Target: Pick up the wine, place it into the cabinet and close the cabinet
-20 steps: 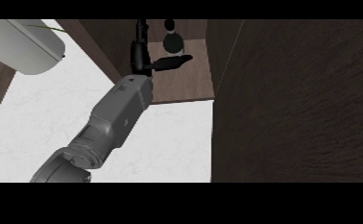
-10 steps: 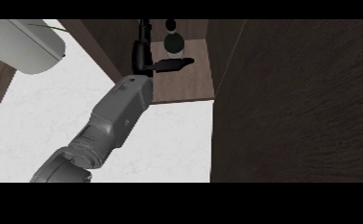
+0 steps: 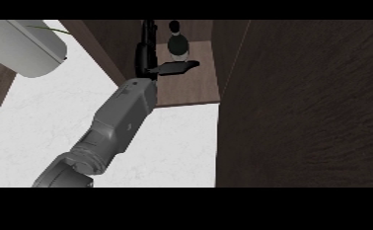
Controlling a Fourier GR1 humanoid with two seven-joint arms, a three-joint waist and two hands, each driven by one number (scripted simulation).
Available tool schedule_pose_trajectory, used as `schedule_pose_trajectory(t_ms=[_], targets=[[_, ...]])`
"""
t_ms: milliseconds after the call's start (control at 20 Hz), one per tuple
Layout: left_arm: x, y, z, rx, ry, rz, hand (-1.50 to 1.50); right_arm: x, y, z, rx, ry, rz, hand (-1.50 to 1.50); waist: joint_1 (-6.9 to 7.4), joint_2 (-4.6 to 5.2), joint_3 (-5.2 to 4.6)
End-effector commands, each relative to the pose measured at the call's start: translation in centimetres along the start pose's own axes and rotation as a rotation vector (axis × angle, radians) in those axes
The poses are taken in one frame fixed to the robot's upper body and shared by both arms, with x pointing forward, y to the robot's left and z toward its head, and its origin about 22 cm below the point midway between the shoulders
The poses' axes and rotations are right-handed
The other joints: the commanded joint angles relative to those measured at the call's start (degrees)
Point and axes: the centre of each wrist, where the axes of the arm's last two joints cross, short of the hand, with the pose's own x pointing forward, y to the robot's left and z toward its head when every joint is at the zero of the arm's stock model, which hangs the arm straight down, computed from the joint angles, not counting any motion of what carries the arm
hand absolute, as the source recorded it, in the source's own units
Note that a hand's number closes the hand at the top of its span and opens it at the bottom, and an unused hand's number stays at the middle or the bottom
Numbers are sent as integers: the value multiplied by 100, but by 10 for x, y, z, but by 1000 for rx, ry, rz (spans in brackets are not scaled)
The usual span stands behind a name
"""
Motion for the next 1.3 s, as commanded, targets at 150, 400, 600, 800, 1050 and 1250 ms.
schedule_pose_trajectory(t_ms=[150, 400, 600, 800, 1050, 1250], targets=[[-18, 15, 19, 36, 58, 71, -150, 13, 0, 7, 3, -23, -18, -150, 98, -34, -9], [-19, 13, 27, 31, 71, 81, -150, 16, 0, 2, 16, -17, -22, -150, 73, -80, -9], [-18, 3, 42, -1, 70, 91, -150, 11, -5, 15, -16, -15, -7, -150, 180, -120, -3], [-19, -10, 76, -13, 63, 84, -150, 17, 0, 11, -28, -5, -9, -150, 251, -107, -6], [0, -36, 114, -20, 49, 79, -150, 27, -6, 18, -46, -5, 27, -150, 405, -125, -3], [7, -43, 151, -52, 29, 80, -150, 23, -13, 21, -64, -16, 33, -150, 452, -111, -1]])
